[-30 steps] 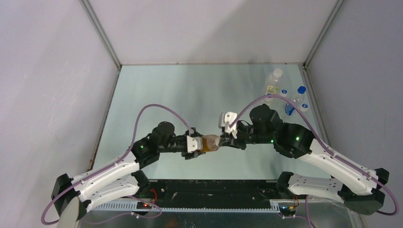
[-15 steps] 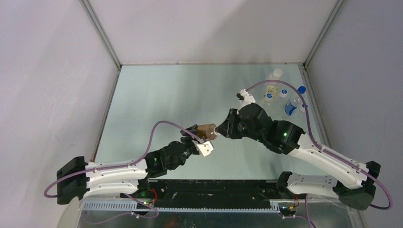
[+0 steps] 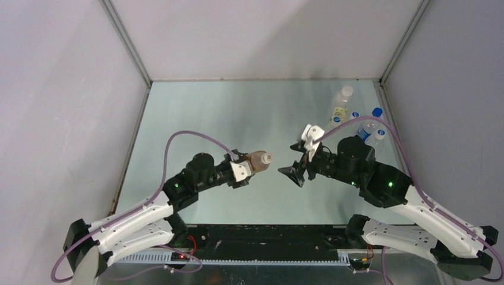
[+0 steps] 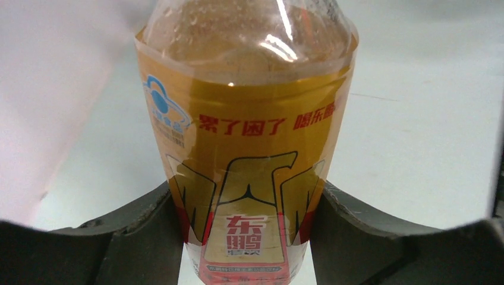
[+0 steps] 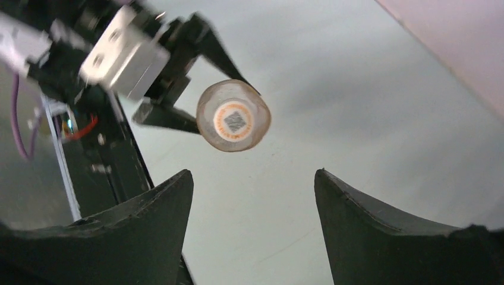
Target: Screw on the bottle caps
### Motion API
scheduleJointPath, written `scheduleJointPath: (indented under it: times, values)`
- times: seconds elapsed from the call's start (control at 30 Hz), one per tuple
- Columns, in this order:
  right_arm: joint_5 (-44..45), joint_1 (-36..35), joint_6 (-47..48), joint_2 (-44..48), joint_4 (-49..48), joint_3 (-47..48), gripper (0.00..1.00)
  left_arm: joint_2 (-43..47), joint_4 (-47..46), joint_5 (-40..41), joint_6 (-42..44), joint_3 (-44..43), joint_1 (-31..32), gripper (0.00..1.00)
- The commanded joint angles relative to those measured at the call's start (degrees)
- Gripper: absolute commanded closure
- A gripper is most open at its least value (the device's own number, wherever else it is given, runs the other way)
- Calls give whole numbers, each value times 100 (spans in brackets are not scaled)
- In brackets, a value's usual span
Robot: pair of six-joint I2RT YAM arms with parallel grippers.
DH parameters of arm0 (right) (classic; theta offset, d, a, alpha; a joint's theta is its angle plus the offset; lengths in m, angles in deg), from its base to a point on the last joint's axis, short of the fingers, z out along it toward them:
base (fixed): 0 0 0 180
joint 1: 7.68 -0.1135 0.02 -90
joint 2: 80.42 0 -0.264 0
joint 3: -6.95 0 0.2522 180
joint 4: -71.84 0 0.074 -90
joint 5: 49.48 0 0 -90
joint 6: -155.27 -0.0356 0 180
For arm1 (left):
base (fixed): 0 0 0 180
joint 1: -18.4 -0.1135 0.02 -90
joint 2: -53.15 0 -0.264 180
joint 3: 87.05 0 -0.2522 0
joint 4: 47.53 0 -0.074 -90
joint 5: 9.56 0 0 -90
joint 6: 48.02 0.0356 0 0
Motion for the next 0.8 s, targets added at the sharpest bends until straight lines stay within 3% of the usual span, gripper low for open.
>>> scheduleJointPath:
  times: [0.0, 0.27, 0.6, 0.77]
  values:
    - [-1490, -29, 2380, -11, 184, -40, 26, -185, 1107, -2425, -186, -667, -362, 93]
    - [-1888, -101, 3038, -366, 538, 156, 37, -639, 1586, -2978, 3, -1017, -392, 93]
    - [-2302, -106, 3000, -589, 566, 225, 59, -727, 1749, -3051, 185, -1171, -392, 94]
    - [-2371, -101, 2907, -696, 570, 224, 62, -732, 1738, -3095, 218, -1182, -398, 94]
